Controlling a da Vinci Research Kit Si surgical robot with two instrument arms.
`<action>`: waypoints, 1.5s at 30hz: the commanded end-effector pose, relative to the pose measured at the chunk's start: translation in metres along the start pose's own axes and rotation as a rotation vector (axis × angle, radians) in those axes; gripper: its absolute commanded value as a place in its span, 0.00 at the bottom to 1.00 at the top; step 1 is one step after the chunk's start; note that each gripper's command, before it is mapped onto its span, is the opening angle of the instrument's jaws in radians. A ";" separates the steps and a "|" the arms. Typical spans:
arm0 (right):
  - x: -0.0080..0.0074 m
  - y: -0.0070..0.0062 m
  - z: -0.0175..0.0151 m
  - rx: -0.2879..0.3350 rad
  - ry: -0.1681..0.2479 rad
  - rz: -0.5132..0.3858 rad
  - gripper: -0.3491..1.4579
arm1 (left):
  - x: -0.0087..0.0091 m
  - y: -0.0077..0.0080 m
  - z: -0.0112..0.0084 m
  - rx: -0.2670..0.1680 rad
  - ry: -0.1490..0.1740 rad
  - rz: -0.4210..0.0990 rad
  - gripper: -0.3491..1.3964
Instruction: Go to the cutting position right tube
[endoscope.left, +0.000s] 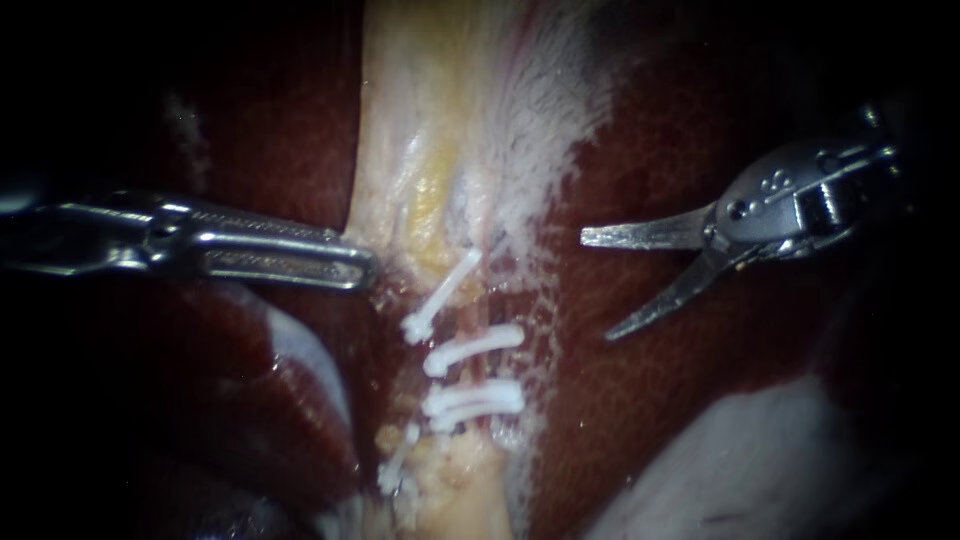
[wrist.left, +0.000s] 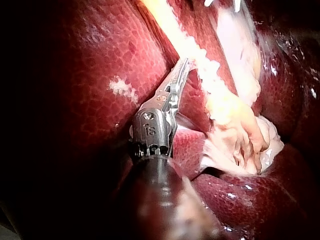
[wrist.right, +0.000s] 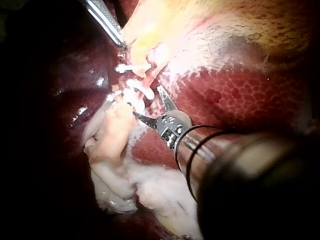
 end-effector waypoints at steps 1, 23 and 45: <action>0.0000 0.0000 0.0000 0.000 0.000 0.000 0.99 | 0.0000 0.0000 0.0000 0.000 0.000 0.000 0.00; -0.0029 -0.0033 0.0045 0.204 -0.017 0.182 0.91 | -0.0064 -0.0027 -0.0054 0.007 -0.048 0.000 0.00; -0.0036 -0.0053 0.0083 0.354 -0.070 0.315 0.48 | -0.0078 -0.0056 -0.0064 0.010 -0.063 0.007 0.00</action>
